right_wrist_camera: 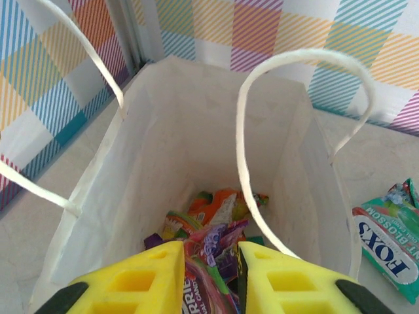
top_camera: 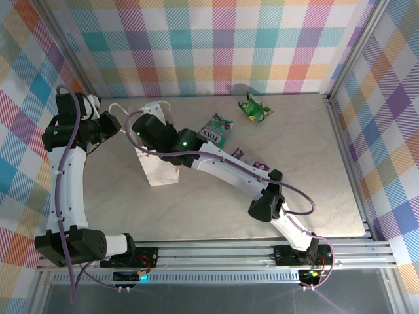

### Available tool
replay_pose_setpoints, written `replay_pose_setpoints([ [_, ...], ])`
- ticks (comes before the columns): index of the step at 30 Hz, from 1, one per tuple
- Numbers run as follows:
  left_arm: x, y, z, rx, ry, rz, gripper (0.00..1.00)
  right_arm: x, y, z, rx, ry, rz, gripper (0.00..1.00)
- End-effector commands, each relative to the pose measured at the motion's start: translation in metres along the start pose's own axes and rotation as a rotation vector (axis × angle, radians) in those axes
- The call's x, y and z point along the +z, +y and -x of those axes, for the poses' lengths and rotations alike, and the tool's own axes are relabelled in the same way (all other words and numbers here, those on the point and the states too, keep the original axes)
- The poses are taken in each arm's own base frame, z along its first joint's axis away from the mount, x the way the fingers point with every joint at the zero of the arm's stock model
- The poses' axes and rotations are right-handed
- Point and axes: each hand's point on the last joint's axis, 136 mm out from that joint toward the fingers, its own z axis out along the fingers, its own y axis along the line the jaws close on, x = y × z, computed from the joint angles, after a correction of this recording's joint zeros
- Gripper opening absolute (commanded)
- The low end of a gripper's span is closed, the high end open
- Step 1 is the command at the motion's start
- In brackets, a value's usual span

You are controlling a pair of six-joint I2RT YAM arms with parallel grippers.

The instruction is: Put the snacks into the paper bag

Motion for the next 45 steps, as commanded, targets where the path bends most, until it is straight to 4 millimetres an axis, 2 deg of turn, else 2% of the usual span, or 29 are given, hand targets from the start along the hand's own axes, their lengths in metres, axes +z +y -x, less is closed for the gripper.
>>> replay_pose_setpoints([
  [1,-0.006,-0.001,-0.006,-0.008,-0.001,-0.005,0.13,-0.024,-0.028,0.021,0.075,0.019,0.044,0.29],
  [9,-0.004,0.001,-0.008,-0.006,0.004,0.001,0.13,-0.026,-0.076,0.013,0.191,0.085,0.065,0.29],
  [14,-0.003,0.001,-0.008,-0.004,0.005,0.003,0.13,-0.032,-0.105,0.004,0.181,0.1,0.053,0.32],
  [18,-0.003,0.0,-0.008,-0.008,0.005,-0.002,0.14,-0.037,-0.146,-0.012,0.223,0.123,-0.017,0.37],
  [24,-0.002,0.002,-0.009,-0.016,0.012,0.002,0.14,-0.052,-0.215,-0.045,0.39,0.153,-0.109,0.43],
  [30,0.002,0.004,-0.012,-0.028,0.024,0.007,0.14,-0.064,-0.265,-0.072,0.504,0.185,-0.188,0.45],
  [35,0.002,0.006,-0.016,-0.033,0.032,0.012,0.14,-0.068,-0.289,-0.094,0.625,0.219,-0.196,0.49],
  [39,0.001,0.007,-0.018,-0.035,0.035,0.017,0.14,-0.069,-0.3,-0.116,0.669,0.263,-0.244,0.62],
  [45,0.002,0.008,-0.019,-0.037,0.041,0.019,0.15,-0.069,-0.303,-0.154,0.765,0.349,-0.259,0.78],
])
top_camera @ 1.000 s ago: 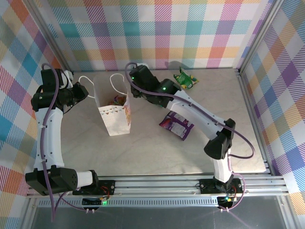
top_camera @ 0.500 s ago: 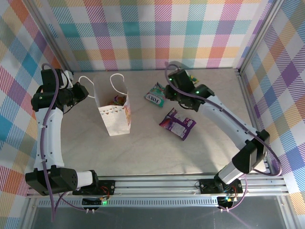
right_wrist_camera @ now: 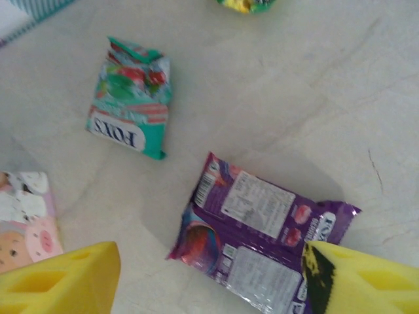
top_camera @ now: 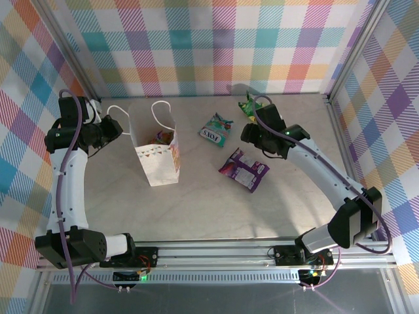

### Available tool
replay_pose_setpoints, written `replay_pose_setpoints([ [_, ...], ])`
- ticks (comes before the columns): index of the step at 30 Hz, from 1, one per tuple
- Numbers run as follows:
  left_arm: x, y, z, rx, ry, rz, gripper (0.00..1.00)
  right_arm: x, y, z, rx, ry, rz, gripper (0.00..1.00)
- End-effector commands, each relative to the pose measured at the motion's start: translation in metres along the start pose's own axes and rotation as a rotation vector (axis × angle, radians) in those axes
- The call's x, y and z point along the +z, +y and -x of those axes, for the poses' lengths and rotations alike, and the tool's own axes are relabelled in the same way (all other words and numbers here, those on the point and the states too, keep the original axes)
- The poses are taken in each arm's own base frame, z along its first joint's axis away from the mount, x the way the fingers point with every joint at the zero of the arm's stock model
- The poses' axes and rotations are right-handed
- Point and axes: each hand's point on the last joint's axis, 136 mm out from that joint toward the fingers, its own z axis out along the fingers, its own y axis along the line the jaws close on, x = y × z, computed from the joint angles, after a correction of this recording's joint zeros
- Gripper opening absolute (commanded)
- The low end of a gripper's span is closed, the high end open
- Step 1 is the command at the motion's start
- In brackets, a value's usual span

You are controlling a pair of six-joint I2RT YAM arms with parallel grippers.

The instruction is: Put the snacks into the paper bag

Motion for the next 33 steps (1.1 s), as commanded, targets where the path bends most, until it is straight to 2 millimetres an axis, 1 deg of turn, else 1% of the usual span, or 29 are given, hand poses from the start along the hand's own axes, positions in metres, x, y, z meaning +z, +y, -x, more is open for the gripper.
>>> replay_pose_setpoints([
  [1,-0.004,0.001,-0.006,-0.008,0.009,0.006,0.15,-0.002,-0.008,-0.014,0.086,0.051,0.018,0.81],
  [6,-0.001,0.003,-0.01,-0.014,0.018,0.008,0.15,0.011,-0.025,-0.039,0.154,0.151,-0.001,0.9],
  [11,0.001,0.005,-0.012,-0.017,0.022,0.013,0.15,0.027,-0.04,-0.067,0.23,0.249,-0.005,0.93],
  [17,0.003,0.006,-0.013,-0.021,0.032,0.017,0.15,0.045,-0.047,-0.097,0.273,0.338,0.005,0.95],
  [21,0.005,0.008,-0.015,-0.023,0.038,0.021,0.15,0.055,-0.043,-0.107,0.277,0.367,0.047,0.97],
  [24,0.006,0.009,-0.016,-0.023,0.041,0.024,0.15,0.061,-0.043,-0.114,0.285,0.396,0.047,0.97],
  [33,0.008,0.011,-0.019,-0.021,0.049,0.034,0.15,0.078,-0.06,-0.141,0.306,0.481,-0.033,0.99],
])
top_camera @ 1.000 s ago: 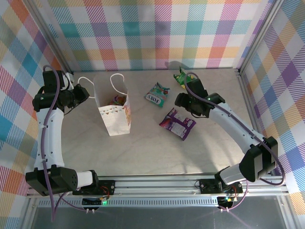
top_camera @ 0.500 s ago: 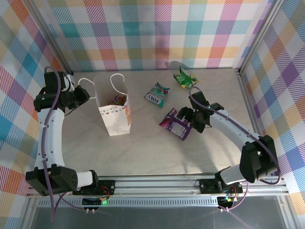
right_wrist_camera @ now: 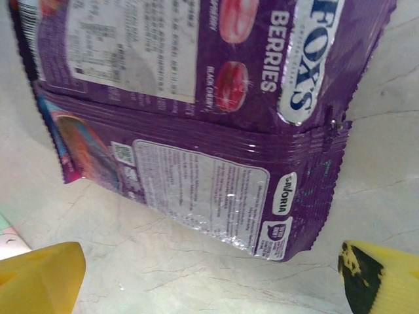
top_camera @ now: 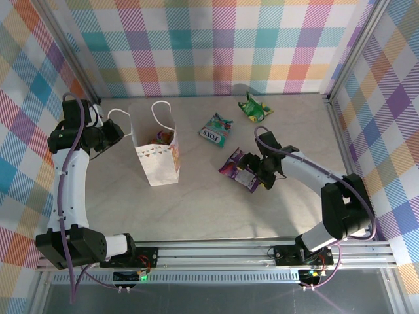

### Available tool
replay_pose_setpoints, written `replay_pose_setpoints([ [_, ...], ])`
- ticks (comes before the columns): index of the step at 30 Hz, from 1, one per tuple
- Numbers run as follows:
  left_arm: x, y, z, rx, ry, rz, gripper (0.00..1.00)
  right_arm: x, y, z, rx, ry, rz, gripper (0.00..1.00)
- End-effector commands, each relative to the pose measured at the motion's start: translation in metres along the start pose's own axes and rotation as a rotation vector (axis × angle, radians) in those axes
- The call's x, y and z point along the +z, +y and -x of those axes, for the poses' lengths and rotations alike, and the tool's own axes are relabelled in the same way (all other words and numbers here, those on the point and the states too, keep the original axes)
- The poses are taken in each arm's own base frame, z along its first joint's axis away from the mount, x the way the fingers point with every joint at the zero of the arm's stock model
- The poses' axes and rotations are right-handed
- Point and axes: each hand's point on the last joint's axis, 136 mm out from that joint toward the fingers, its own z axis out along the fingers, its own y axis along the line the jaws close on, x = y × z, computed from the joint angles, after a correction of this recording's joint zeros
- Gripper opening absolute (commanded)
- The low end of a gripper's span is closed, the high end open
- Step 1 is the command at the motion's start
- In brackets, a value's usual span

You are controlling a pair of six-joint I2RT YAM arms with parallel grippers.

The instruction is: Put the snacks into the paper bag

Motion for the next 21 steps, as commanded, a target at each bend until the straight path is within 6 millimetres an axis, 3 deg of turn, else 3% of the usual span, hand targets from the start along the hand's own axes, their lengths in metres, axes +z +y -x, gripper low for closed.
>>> replay_pose_setpoints([
  [1,-0.001,0.001,-0.006,-0.003,0.012,0.007,0.15,0.01,-0.009,-0.006,0.026,0.034,-0.018,0.99],
  [21,-0.001,0.005,-0.008,-0.003,0.023,0.033,0.15,0.038,-0.003,0.001,-0.019,0.068,-0.034,0.91],
])
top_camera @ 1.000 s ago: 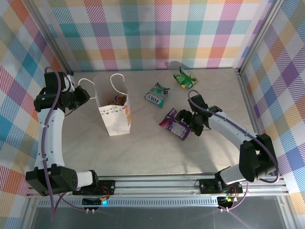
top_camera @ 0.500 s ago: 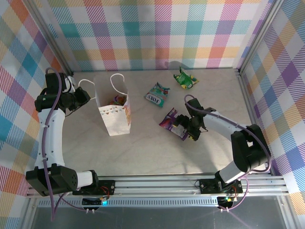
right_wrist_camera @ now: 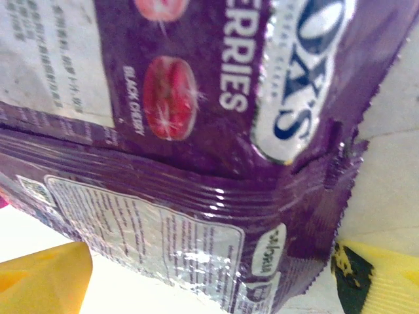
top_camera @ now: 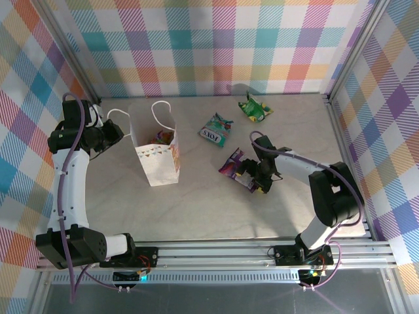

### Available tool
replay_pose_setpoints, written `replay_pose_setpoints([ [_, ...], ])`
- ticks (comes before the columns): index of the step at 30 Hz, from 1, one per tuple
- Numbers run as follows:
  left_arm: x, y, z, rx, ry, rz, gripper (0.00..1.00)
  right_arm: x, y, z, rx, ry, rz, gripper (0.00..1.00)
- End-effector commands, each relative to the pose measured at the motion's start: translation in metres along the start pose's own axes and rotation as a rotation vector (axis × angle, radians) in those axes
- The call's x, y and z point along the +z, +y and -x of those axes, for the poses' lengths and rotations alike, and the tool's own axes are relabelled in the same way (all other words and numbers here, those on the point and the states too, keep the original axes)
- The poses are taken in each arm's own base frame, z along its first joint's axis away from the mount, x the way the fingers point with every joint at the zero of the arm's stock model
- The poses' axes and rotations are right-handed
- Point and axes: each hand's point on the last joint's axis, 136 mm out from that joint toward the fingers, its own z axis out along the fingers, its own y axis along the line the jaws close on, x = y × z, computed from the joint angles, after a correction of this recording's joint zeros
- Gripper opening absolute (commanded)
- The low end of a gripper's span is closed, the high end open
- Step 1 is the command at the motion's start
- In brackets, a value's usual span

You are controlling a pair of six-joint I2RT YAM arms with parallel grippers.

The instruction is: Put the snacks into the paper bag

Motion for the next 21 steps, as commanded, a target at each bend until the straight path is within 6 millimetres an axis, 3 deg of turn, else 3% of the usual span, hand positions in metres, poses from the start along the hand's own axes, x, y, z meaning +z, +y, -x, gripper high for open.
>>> replay_pose_setpoints([
  [1,-0.002,0.003,-0.008,-0.002,0.028,0.017,0.15,0.004,0.008,0.007,-0.027,-0.004,0.01,0.89],
  [6,-0.004,0.002,-0.008,0.0,0.027,0.02,0.15,0.012,0.011,0.01,-0.041,0.01,0.003,0.75],
  [13,-0.008,0.002,-0.007,-0.001,0.02,0.029,0.15,0.017,0.011,0.013,-0.051,0.013,-0.023,0.71],
  [21,-0.01,0.0,-0.008,-0.003,0.012,0.024,0.15,0.014,0.009,0.017,-0.081,0.003,-0.057,0.54],
])
